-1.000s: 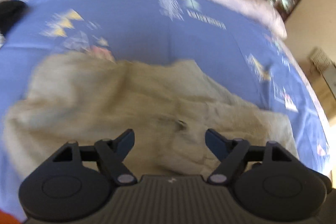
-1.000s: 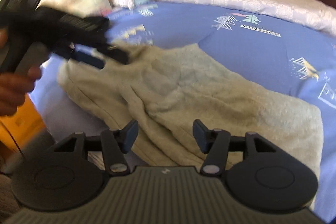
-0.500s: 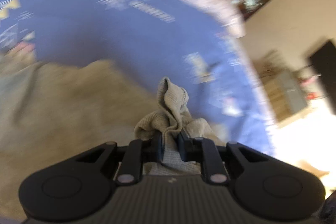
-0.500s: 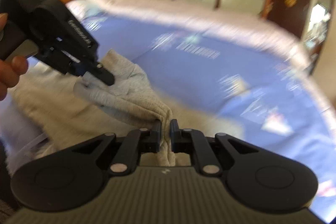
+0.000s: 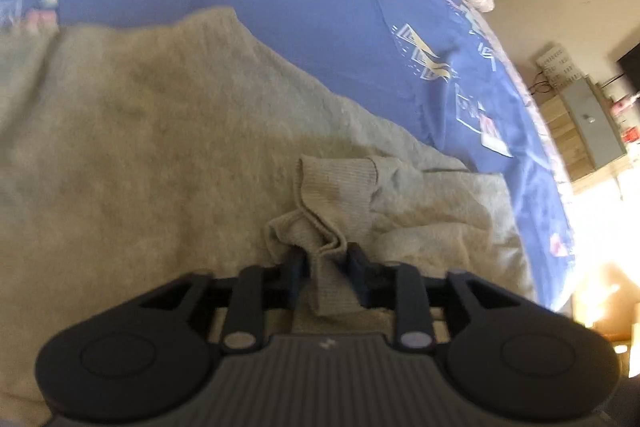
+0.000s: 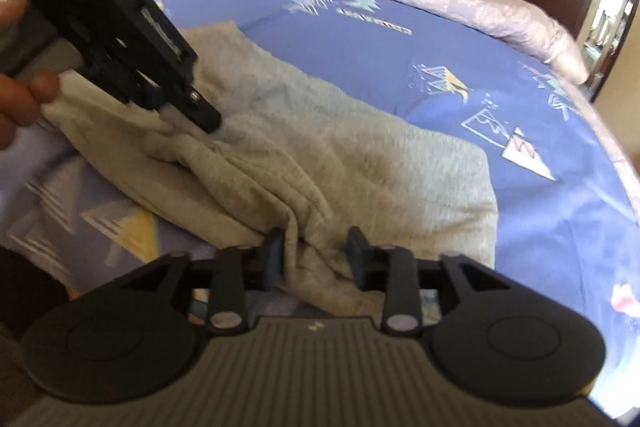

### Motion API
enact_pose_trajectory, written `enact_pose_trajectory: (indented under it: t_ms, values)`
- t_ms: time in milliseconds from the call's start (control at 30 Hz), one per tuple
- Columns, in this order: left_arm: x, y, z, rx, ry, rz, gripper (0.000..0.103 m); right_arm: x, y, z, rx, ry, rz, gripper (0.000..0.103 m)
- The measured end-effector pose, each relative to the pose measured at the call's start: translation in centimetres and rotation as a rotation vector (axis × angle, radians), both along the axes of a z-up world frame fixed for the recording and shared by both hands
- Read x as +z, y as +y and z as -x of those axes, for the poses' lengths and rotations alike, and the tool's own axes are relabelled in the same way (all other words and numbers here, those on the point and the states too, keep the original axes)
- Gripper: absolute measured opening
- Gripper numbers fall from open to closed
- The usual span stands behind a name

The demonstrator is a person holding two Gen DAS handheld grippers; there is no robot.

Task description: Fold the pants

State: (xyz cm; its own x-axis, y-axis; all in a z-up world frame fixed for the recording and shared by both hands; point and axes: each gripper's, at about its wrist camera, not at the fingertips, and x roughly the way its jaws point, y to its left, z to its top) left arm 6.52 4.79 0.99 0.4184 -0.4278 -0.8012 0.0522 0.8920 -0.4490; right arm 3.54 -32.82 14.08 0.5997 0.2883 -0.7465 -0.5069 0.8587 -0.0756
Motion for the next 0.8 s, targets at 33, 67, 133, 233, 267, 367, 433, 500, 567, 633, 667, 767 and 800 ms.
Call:
enact_pose_trajectory:
  t_ms: [33, 67, 133, 233, 267, 367, 433, 500, 567, 633, 667, 767, 800]
  values:
    - [0.5, 0.2, 0.4, 0.011, -0.029, -0.041, 0.039, 0.9, -1.1, -0.2, -0.013, 0.008, -0.069, 0.047]
    - [1.3, 0.4, 0.6, 0.020, -0.066, -0.071, 0.040, 1.9, -2.6, -0.5, -0.039, 0.009, -0.140, 0.047]
    - [2.5, 1.2, 1.4, 0.057, -0.108, -0.084, 0.039, 3.2, -5.4, -0.6, -0.135, 0.002, -0.250, 0.051]
    - [3.6, 2.0, 1.8, 0.081, -0.124, 0.016, 0.036, 3.3, -10.0, -1.4, -0.325, 0.032, -0.390, 0.054]
    - [3.9, 1.6, 1.9, 0.061, -0.137, 0.038, 0.034, 2.7, -11.4, -1.8, -0.392, 0.060, -0.426, 0.054]
    - [3.9, -1.1, 1.6, -0.019, -0.148, 0.046, 0.028, 1.1, -14.0, -1.6, -0.537, 0.123, -0.489, 0.054]
    - [2.9, -2.8, 1.3, -0.064, -0.118, 0.041, 0.028, -0.3, -14.8, -1.7, -0.584, 0.182, -0.563, 0.054]
    - [0.9, -4.5, 0.9, -0.091, -0.067, -0.020, 0.028, -1.4, -14.8, -1.9, -0.599, 0.239, -0.621, 0.054]
    - [-0.5, -5.6, 0.6, -0.105, -0.069, -0.087, 0.016, -2.5, -14.0, -1.9, -0.588, 0.316, -0.647, 0.044]
    - [0.5, -6.7, 0.4, -0.136, -0.064, -0.154, 0.017, -2.3, -12.3, -1.8, -0.571, 0.326, -0.590, 0.019]
    - [1.4, -7.1, 0.4, -0.142, -0.062, -0.178, 0.017, -1.5, -11.6, -1.4, -0.549, 0.297, -0.557, 0.015]
    - [5.3, -7.6, 0.7, -0.145, -0.119, -0.119, 0.043, 1.8, -9.8, -0.7, -0.443, 0.214, -0.596, 0.014]
    - [6.9, -8.0, 0.8, -0.151, -0.151, -0.081, 0.063, 2.8, -9.0, -0.4, -0.409, 0.183, -0.591, 0.014]
